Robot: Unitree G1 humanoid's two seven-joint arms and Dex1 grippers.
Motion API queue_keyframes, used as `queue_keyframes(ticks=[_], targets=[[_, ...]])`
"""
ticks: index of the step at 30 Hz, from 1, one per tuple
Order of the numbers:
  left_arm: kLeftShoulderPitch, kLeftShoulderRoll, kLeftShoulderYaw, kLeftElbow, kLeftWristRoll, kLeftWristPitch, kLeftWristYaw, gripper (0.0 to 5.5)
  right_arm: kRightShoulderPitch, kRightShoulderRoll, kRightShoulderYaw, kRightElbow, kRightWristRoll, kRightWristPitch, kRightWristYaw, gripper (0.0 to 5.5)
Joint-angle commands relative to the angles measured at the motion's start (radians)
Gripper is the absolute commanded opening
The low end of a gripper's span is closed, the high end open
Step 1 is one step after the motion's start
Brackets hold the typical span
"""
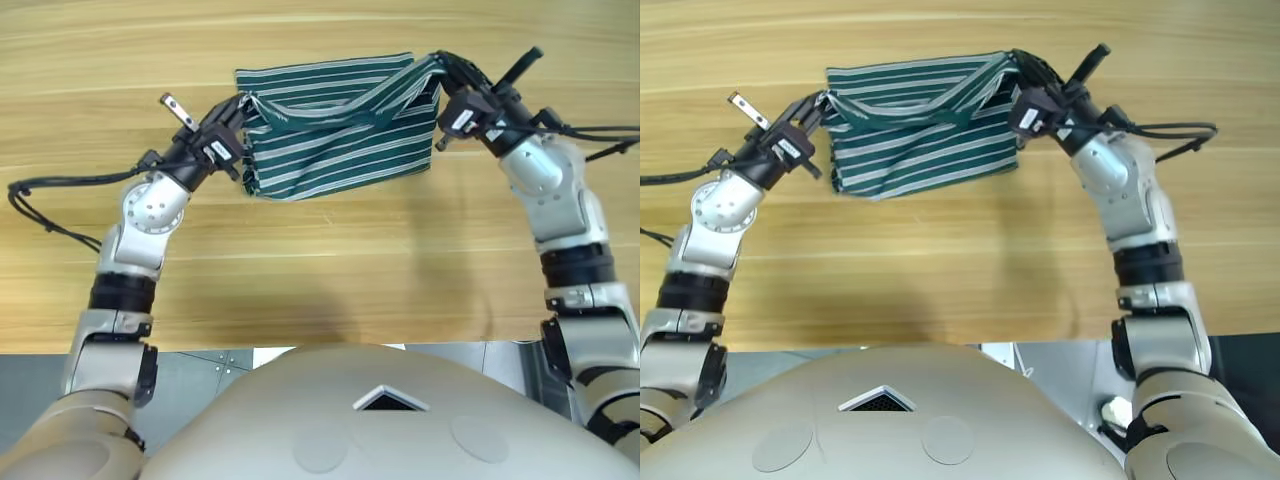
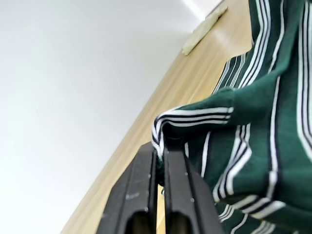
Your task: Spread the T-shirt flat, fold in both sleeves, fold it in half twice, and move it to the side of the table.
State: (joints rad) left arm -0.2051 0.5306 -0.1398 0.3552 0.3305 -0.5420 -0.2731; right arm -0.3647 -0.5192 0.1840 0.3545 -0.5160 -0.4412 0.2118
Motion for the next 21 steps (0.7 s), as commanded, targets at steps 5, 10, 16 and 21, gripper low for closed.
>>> queue_keyframes(ticks=[5, 10, 16, 21], targets=[[-0.248, -0.049, -0.025, 0.326, 0.041, -0.083, 0.097, 0.0, -0.238, 0.067, 0.086, 0.387, -0.077, -0.034, -0.148, 0.01], [-0.38, -0.072, -0.055, 0.575, 0.081, -0.107, 0.164, 0.0, -0.339, 0.117, 0.134, 0.596, -0.101, -0.047, -0.223, 0.01], [-0.452, -0.112, -0.094, 0.765, 0.113, -0.111, 0.216, 0.0, -0.413, 0.162, 0.173, 0.732, -0.108, -0.049, -0.289, 0.36], [-0.483, -0.138, -0.092, 0.854, 0.102, -0.08, 0.229, 0.79, -0.465, 0.204, 0.198, 0.814, -0.115, -0.008, -0.349, 1.23]])
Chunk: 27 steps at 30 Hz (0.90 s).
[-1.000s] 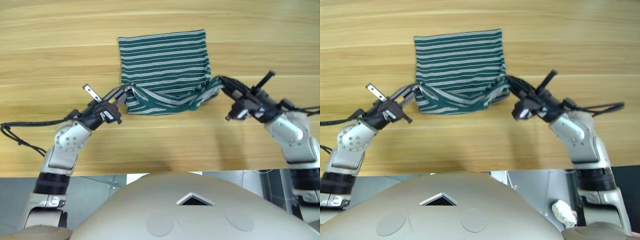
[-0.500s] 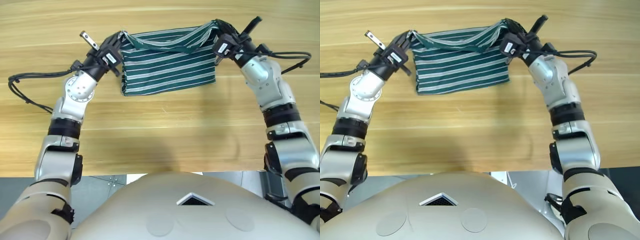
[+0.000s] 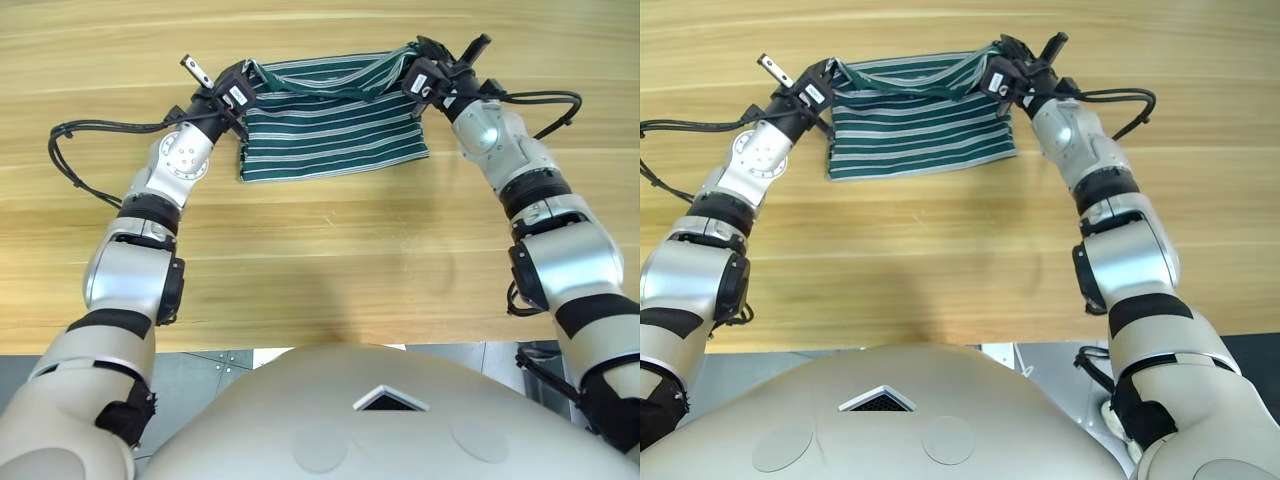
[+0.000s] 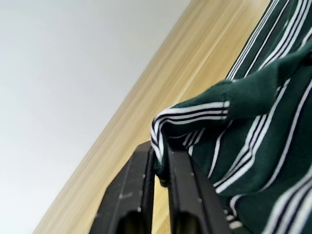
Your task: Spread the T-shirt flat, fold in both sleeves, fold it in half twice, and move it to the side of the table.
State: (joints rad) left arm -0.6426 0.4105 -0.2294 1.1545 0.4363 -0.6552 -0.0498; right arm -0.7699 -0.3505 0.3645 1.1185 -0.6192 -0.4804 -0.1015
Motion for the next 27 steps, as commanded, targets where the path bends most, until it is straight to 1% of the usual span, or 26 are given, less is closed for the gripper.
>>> queue_keyframes(ticks=[1, 7, 10, 13, 15, 18, 21, 22, 24, 26, 27], targets=[[-0.053, -0.023, -0.002, 0.069, -0.004, 0.043, 0.008, 1.03, -0.069, 0.044, 0.022, 0.062, -0.013, 0.037, -0.044, 1.48], [-0.11, -0.03, 0.016, 0.116, -0.01, 0.094, 0.08, 2.03, -0.103, 0.077, 0.046, 0.114, -0.013, 0.06, -0.077, 2.56], [-0.152, -0.02, 0.024, 0.136, -0.004, 0.127, 0.163, 2.53, -0.068, 0.12, 0.11, 0.055, -0.06, 0.031, -0.096, 3.12], [-0.13, -0.007, 0.071, 0.134, -0.052, 0.108, 0.209, 2.53, 0.012, 0.229, 0.275, -0.021, -0.186, 0.023, -0.096, 3.12], [-0.073, 0.012, 0.143, 0.106, -0.125, 0.038, 0.219, 2.53, 0.021, 0.294, 0.354, 0.01, -0.251, 0.07, -0.102, 3.12], [0.023, 0.029, 0.249, 0.054, -0.239, -0.061, 0.23, 2.53, 0.023, 0.346, 0.416, -0.001, -0.291, 0.088, -0.087, 3.12], [0.111, 0.026, 0.29, 0.019, -0.286, -0.111, 0.22, 2.53, 0.013, 0.368, 0.441, -0.025, -0.289, 0.081, -0.051, 3.12], [0.138, 0.026, 0.294, 0.007, -0.29, -0.121, 0.218, 2.53, 0.007, 0.367, 0.451, -0.014, -0.292, 0.079, -0.037, 3.12], [0.18, 0.029, 0.292, -0.033, -0.293, -0.143, 0.199, 2.53, 0.012, 0.317, 0.473, -0.026, -0.296, 0.035, 0.006, 3.12], [0.212, 0.038, 0.28, -0.084, -0.291, -0.162, 0.157, 2.53, 0.07, 0.174, 0.5, -0.16, -0.286, -0.094, 0.094, 3.12], [0.227, 0.045, 0.259, -0.116, -0.273, -0.173, 0.127, 2.53, 0.137, 0.045, 0.509, -0.295, -0.242, -0.192, 0.185, 3.12]])
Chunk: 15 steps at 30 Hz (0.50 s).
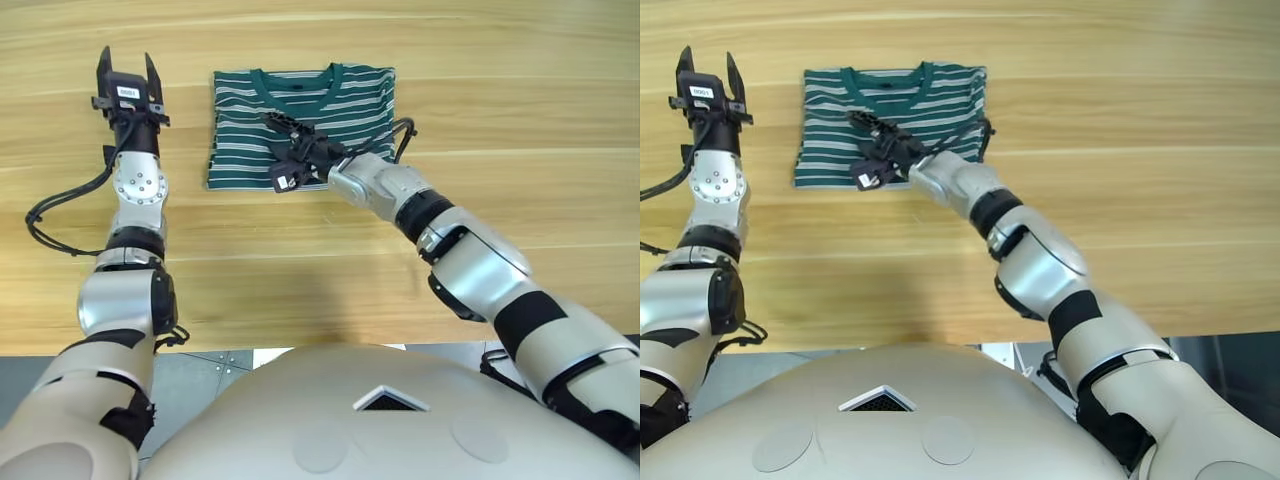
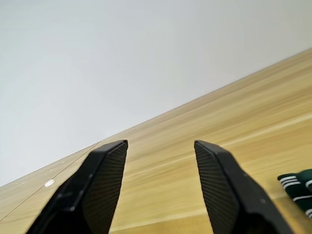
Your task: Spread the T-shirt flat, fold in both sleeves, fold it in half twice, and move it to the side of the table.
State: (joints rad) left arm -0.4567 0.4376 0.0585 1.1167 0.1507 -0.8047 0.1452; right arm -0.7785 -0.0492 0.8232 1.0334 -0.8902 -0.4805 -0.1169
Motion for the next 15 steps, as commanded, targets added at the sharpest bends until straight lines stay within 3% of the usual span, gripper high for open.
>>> queue_keyframes(ticks=[1, 4, 7, 10, 15], targets=[[0.06, 0.027, -0.067, -0.124, 0.048, -0.039, -0.107, 2.53, 0.246, -0.433, 0.04, -0.384, 0.116, -0.276, 0.302, 3.12], [0.094, 0.044, -0.163, -0.26, 0.131, -0.052, -0.209, 2.53, 0.504, -0.817, -0.073, -0.724, 0.329, -0.322, 0.433, 3.12], [0.055, 0.038, -0.234, -0.342, 0.185, -0.022, -0.293, 2.53, 0.673, -1.013, -0.241, -0.869, 0.507, -0.279, 0.414, 3.12], [-0.049, 0.0, -0.283, -0.326, 0.235, 0.0, -0.317, 2.53, 0.693, -0.985, -0.382, -0.945, 0.654, -0.248, 0.378, 3.12], [-0.231, -0.106, -0.413, -0.177, 0.315, -0.039, -0.391, 2.53, 0.651, -0.753, -0.591, -1.138, 1.123, -0.056, 0.312, 3.12]])
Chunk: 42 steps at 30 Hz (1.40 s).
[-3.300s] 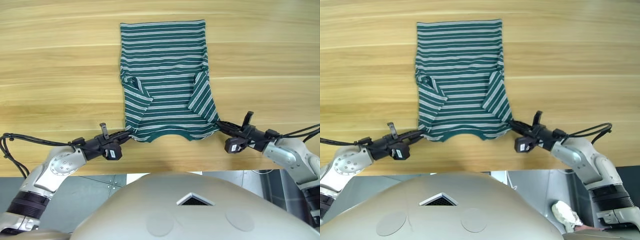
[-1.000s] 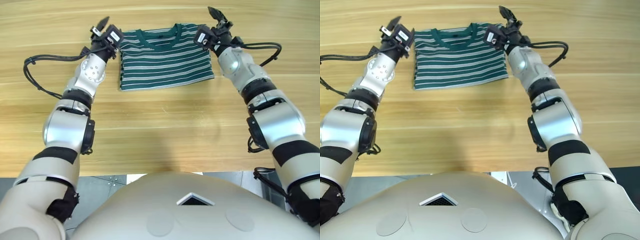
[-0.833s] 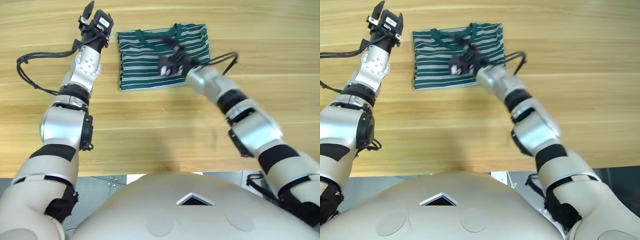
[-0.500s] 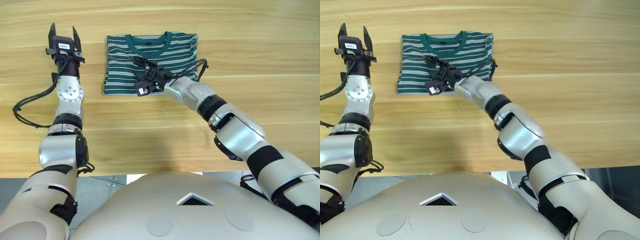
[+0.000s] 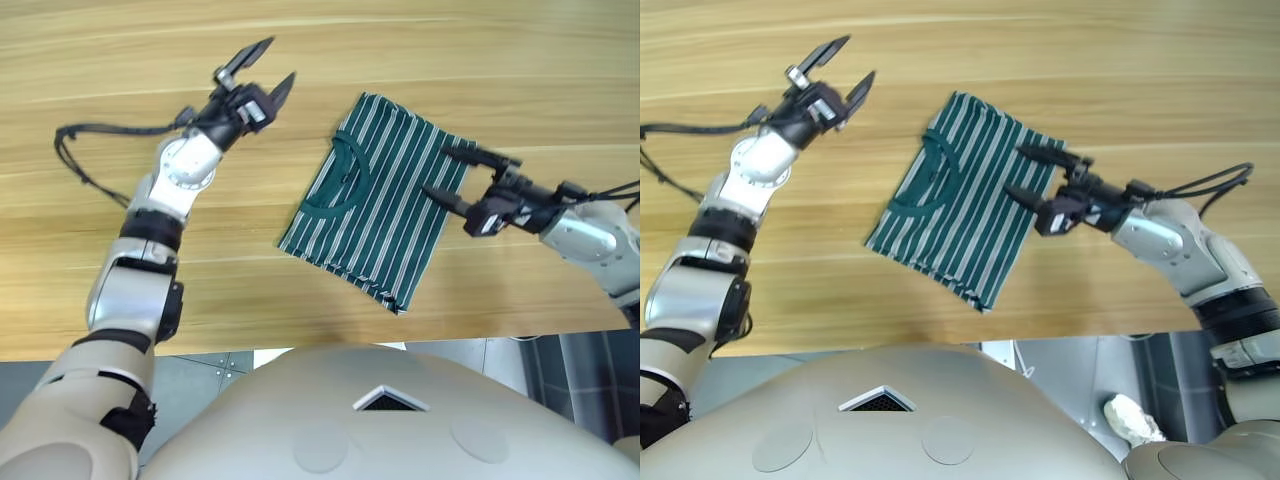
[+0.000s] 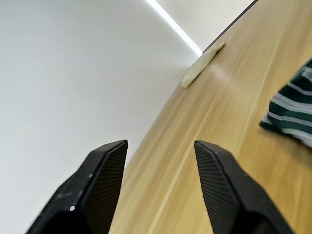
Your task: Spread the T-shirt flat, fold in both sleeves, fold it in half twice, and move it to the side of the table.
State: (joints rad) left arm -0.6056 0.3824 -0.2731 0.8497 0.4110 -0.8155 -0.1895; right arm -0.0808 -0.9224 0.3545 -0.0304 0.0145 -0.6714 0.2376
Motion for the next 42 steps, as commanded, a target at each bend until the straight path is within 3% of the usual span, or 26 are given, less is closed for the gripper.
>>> queue_keyframes(ticks=[1, 5, 8, 12, 18, 23, 28, 32, 34, 37, 42], targets=[[-0.109, -0.086, -0.118, 0.118, 0.071, -0.055, -0.083, 2.53, -0.054, 0.158, -0.153, -0.087, 0.249, 0.182, -0.059, 3.12], [-0.173, -0.196, -0.208, 0.224, 0.108, -0.099, -0.15, 2.53, -0.039, 0.25, -0.188, -0.107, 0.203, 0.312, -0.066, 3.12], [-0.198, -0.207, -0.309, 0.333, 0.227, -0.016, -0.137, 2.53, -0.023, 0.285, -0.216, -0.102, 0.163, 0.345, -0.053, 3.12], [-0.169, -0.168, -0.341, 0.41, 0.271, 0.042, -0.105, 2.53, -0.018, 0.317, -0.248, -0.093, 0.138, 0.375, -0.02, 3.12], [-0.027, -0.019, -0.347, 0.398, 0.27, 0.043, 0.002, 2.53, 0.007, 0.347, -0.249, -0.093, 0.083, 0.388, 0.038, 3.12], [0.208, 0.112, -0.264, 0.179, 0.156, -0.044, 0.052, 2.53, 0.029, 0.358, -0.221, -0.038, -0.022, 0.386, 0.064, 3.12], [0.308, 0.152, -0.169, -0.13, 0.092, -0.011, 0.096, 2.53, 0.028, 0.365, -0.235, -0.039, -0.079, 0.344, 0.072, 3.12], [0.349, 0.211, 0.054, -0.419, 0.039, -0.071, 0.25, 2.53, 0.081, 0.28, -0.265, -0.052, -0.323, 0.178, -0.004, 3.12], [0.47, 0.263, 0.176, -0.602, -0.014, -0.134, 0.269, 2.53, 0.144, 0.198, -0.275, -0.04, -0.52, 0.076, -0.071, 3.12], [0.756, 0.368, 0.27, -0.828, -0.063, -0.099, 0.169, 2.53, 0.289, 0.102, -0.244, -0.004, -0.685, 0.022, -0.086, 3.12], [1.23, 0.564, 0.368, -0.987, -0.043, 0.046, -0.113, 2.53, 0.416, 0.025, -0.204, -0.024, -0.719, 0.012, 0.009, 3.12]])
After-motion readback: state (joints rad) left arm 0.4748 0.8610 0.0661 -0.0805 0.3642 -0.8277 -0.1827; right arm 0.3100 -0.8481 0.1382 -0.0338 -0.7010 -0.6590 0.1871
